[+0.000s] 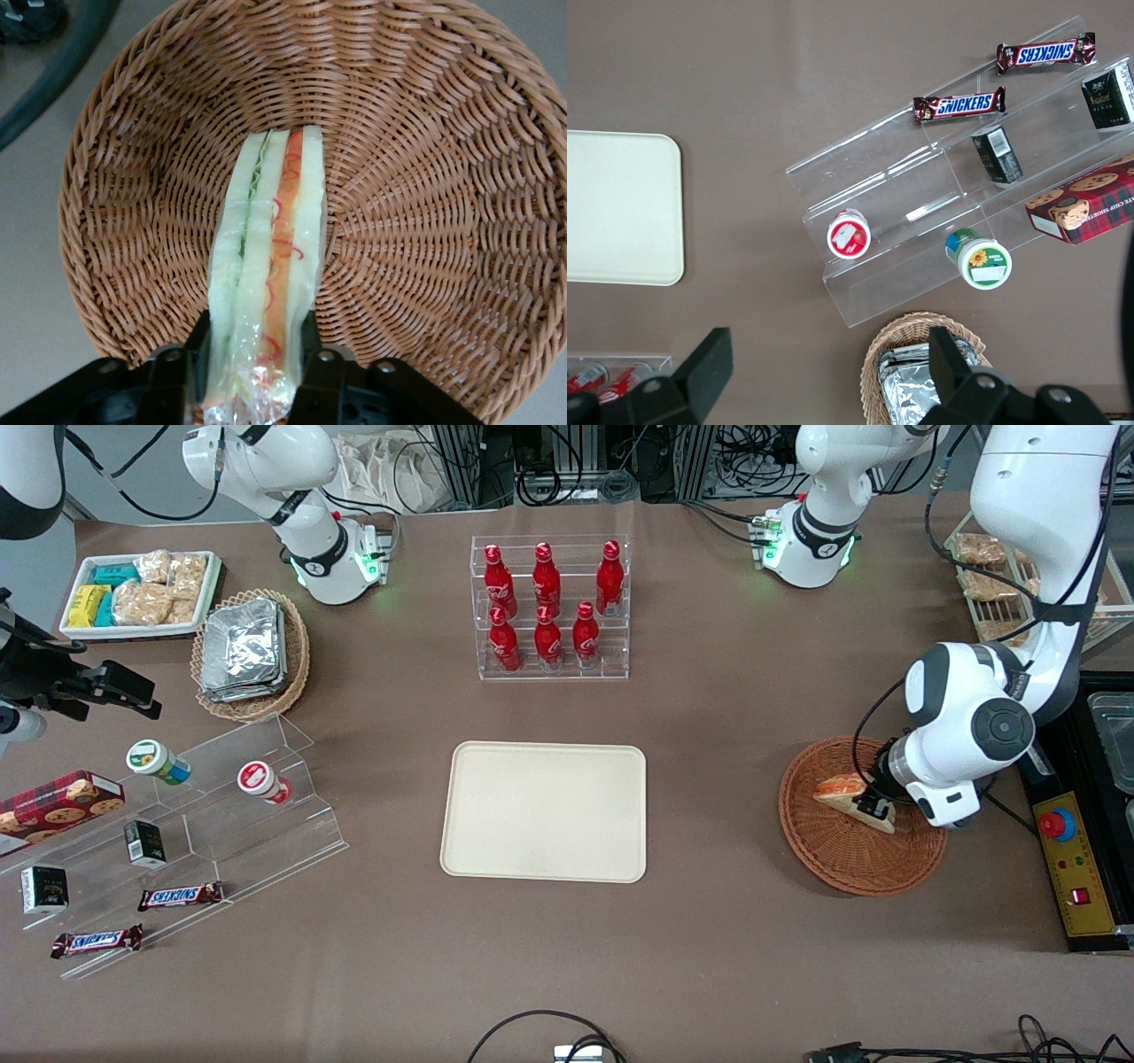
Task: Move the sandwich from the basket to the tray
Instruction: 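Lift the sandwich and carry it with the left gripper over the cream tray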
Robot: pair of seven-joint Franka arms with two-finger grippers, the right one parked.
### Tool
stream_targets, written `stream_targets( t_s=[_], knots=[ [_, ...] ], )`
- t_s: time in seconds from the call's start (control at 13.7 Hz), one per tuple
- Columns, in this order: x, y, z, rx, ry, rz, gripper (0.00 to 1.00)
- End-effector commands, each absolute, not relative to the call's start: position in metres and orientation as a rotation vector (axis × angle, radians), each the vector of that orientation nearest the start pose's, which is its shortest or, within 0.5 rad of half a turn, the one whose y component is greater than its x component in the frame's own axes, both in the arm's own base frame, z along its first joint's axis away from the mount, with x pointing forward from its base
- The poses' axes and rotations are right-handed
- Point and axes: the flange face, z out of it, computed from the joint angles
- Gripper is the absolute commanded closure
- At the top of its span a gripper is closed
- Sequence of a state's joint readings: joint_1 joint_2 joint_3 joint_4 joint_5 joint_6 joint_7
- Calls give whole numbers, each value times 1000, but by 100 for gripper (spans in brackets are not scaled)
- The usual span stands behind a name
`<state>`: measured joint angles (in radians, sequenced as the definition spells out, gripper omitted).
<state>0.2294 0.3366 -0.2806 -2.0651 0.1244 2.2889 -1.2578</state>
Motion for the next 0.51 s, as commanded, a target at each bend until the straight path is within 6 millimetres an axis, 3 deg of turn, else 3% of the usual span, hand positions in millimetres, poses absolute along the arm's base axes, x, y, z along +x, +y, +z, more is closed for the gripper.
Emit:
stream_targets(
  t_s=[0.0,0.22,0.44],
  knots=[
    [582,-24,276,-2597,-1665,77,100],
    [578,-38,318,-2631,-1548,-11,100],
    [569,-112,375,-2727,-1192,-97,100]
  ],
)
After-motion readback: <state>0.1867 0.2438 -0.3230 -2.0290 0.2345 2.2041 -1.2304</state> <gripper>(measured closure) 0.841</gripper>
